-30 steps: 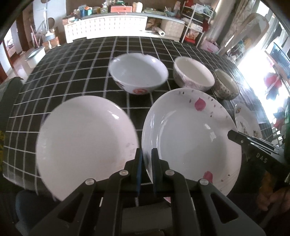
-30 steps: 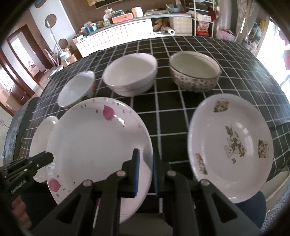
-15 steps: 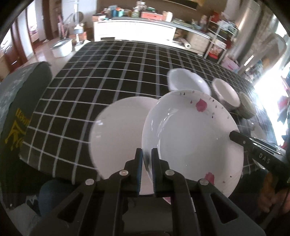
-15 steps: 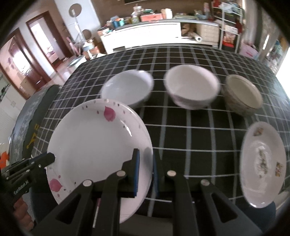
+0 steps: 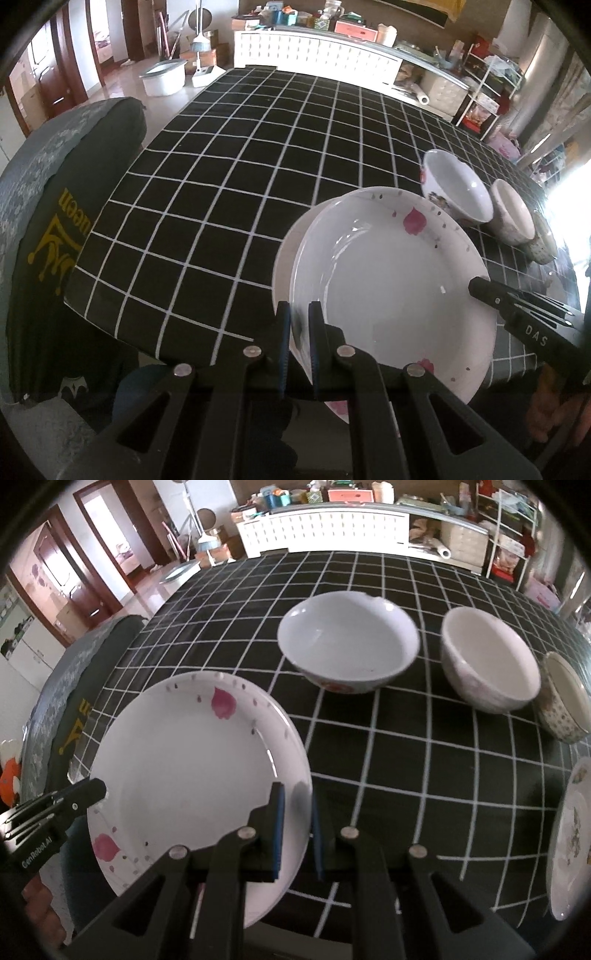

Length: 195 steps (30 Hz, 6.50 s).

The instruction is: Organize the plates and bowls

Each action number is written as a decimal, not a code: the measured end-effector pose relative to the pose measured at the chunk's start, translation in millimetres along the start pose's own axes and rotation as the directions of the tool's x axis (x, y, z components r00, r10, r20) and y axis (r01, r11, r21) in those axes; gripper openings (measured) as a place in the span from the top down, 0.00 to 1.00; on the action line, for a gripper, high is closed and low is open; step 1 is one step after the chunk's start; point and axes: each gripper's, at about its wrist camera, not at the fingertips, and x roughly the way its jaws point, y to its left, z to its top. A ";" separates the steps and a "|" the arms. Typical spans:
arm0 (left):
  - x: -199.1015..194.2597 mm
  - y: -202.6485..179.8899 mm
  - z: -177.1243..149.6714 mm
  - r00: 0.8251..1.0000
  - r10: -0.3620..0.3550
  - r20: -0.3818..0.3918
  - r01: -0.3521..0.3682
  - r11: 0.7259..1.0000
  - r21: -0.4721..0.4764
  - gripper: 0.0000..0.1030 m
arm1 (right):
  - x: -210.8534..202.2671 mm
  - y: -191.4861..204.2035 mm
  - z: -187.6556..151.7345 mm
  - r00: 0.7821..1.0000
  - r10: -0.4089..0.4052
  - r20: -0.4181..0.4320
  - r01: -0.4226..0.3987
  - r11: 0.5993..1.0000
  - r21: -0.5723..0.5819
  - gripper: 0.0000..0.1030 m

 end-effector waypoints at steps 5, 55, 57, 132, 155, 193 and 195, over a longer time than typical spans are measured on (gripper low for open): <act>10.7 2.6 3.8 1.000 0.003 -0.013 -0.003 1.000 -0.001 0.93 | 8.5 5.2 2.6 1.000 -0.018 -0.012 0.018 1.000 -0.012 0.83; -77.3 -84.3 -9.0 0.978 -0.133 0.163 0.107 0.981 0.160 0.93 | -109.5 -49.5 -38.3 0.980 -0.062 0.190 0.039 0.991 0.126 0.83; -82.0 -101.7 -8.4 0.973 -0.156 0.168 0.122 0.973 0.198 0.93 | -118.1 -58.4 -42.7 0.976 -0.070 0.207 0.039 0.988 0.151 0.83; 87.3 -403.8 -28.8 0.930 -0.262 -0.258 0.364 0.746 0.558 0.90 | -124.5 -354.8 -125.0 0.973 -0.199 0.116 0.124 0.877 0.465 0.83; 86.4 -368.1 -32.6 0.949 -0.220 -0.225 0.308 0.798 0.519 0.88 | -103.3 -302.2 -110.2 0.967 -0.254 -0.007 0.233 0.876 0.421 0.81; 71.3 -195.1 -14.4 0.971 -0.166 -0.171 0.212 0.930 0.300 0.88 | -41.0 -159.4 -56.4 0.988 -0.154 -0.016 0.153 0.963 0.223 0.78; 66.5 -196.4 -14.4 0.973 -0.169 -0.159 0.211 0.927 0.309 0.88 | -46.3 -156.1 -57.3 0.986 -0.165 -0.002 0.161 0.961 0.226 0.78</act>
